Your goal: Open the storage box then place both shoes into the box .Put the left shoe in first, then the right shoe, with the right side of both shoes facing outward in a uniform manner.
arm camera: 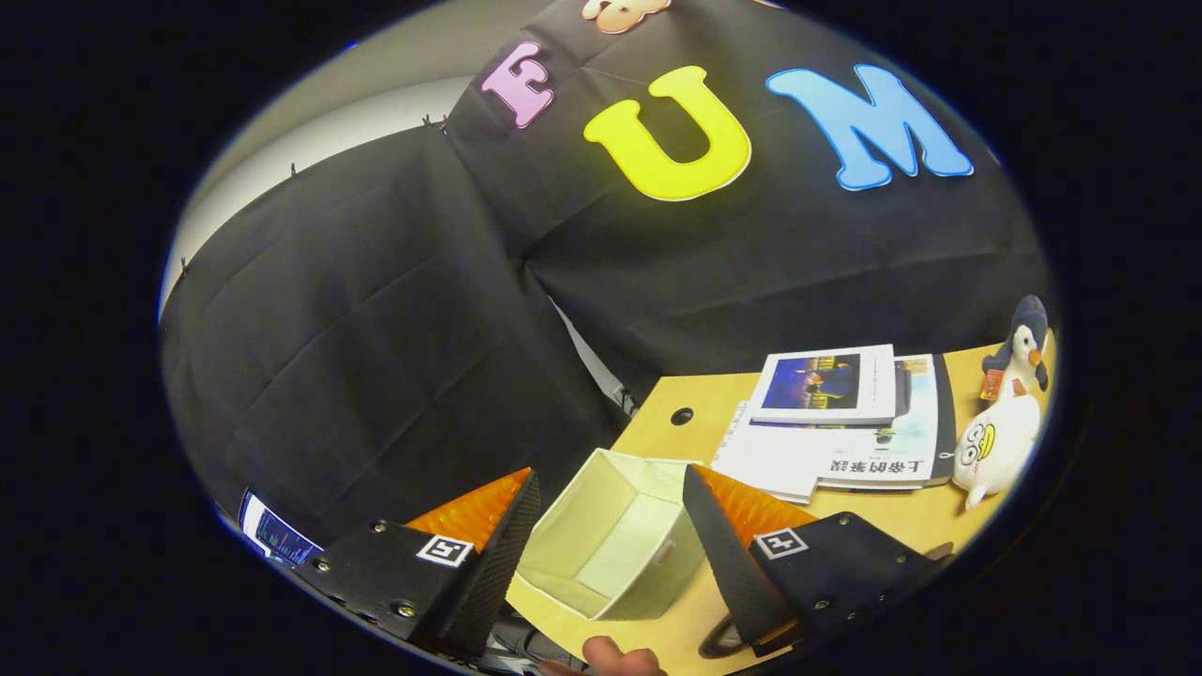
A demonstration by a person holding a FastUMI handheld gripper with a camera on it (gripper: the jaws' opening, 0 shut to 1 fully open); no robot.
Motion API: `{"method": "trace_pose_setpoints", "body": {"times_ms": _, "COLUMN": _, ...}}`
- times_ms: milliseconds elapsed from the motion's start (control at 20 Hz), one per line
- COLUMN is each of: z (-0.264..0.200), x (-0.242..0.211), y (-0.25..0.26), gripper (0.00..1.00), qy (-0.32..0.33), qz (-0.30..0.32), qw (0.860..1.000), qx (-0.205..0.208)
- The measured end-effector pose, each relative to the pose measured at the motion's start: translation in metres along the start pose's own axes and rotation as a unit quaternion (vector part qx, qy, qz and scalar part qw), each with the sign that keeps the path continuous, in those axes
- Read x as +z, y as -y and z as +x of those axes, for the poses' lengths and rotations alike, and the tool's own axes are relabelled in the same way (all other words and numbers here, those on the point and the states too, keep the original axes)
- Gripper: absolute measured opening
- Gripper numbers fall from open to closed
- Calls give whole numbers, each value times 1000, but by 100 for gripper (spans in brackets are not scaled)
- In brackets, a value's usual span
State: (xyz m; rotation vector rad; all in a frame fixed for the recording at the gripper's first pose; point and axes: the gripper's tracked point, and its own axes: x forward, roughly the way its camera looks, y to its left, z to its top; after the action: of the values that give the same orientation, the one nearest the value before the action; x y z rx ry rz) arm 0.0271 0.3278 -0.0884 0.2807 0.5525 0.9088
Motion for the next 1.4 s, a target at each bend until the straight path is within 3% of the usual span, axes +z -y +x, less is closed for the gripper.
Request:
{"method": "trace_pose_setpoints", "body": {"times_ms": 350, "z": -26, "x": -22, "y": 46, "gripper": 93, "qy": 2, "qz": 17, "qw": 999, "qx": -50}}
{"method": "trace_pose_setpoints", "body": {"times_ms": 650, "z": -35, "x": -77, "y": 85, "gripper": 93, "qy": -37, "qz": 17, "qw": 995, "qx": -95}}
{"method": "trace_pose_setpoints", "body": {"times_ms": 1150, "z": -34, "x": -168, "y": 135, "gripper": 93, "qy": -114, "qz": 29, "qw": 983, "qx": -143}}
{"method": "trace_pose_setpoints", "body": {"times_ms": 1400, "z": -28, "x": -200, "y": 146, "gripper": 93, "qy": -142, "qz": 37, "qw": 978, "qx": -147}}
